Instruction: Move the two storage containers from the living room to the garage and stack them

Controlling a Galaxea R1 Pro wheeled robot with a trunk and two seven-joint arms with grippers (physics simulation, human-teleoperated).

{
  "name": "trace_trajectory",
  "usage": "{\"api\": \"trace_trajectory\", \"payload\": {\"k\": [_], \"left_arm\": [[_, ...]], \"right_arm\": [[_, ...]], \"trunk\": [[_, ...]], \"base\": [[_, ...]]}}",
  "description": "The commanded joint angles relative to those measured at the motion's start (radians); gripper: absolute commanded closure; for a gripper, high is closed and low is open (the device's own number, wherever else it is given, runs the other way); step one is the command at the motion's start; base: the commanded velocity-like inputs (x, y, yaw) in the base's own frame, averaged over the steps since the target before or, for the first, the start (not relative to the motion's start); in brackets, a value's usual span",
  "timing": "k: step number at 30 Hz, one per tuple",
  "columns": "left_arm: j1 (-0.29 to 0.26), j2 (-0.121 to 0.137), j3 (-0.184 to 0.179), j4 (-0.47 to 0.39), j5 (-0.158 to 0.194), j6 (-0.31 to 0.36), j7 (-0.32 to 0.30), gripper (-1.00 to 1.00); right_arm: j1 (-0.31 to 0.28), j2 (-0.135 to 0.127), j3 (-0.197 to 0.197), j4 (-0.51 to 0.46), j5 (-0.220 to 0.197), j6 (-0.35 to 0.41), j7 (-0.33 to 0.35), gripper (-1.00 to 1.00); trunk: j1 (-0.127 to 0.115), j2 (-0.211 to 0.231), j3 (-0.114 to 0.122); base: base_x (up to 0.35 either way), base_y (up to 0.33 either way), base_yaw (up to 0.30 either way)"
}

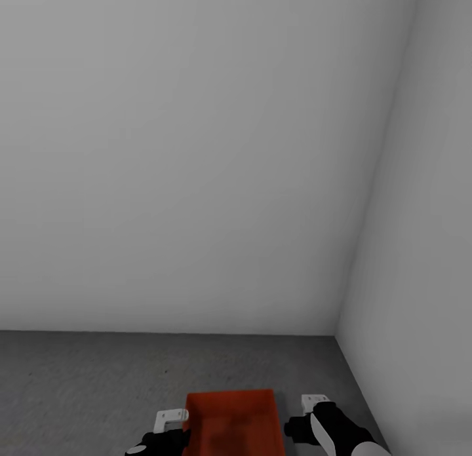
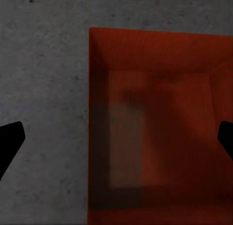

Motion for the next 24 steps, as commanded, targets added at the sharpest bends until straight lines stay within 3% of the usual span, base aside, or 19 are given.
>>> {"api": "trace_trajectory", "payload": {"k": [1, 8, 24], "left_arm": [[-0.001, 0.001, -0.006, 0.0, 0.01, -0.001, 0.0, -1.0], [-0.001, 0.001, -0.005, 0.0, 0.01, -0.004, -0.001, -1.0], [-0.001, 0.001, -0.005, 0.0, 0.01, -0.004, -0.001, -1.0]], "right_arm": [[0.0, 0.0, -0.004, -0.002, 0.003, 0.006, 0.002, -1.0], [0.0, 0.001, -0.004, -0.002, 0.003, 0.005, 0.002, -1.0], [0.0, -0.001, -0.004, -0.002, 0.003, 0.005, 0.003, -1.0]], "trunk": [[0.0, -0.001, -0.001], [0.0, -0.001, -0.001], [0.0, -0.001, -0.001]], "base": [[-0.076, 0.047, 0.0], [-0.163, 0.149, -0.115], [-0.209, 0.202, -0.237]]}}
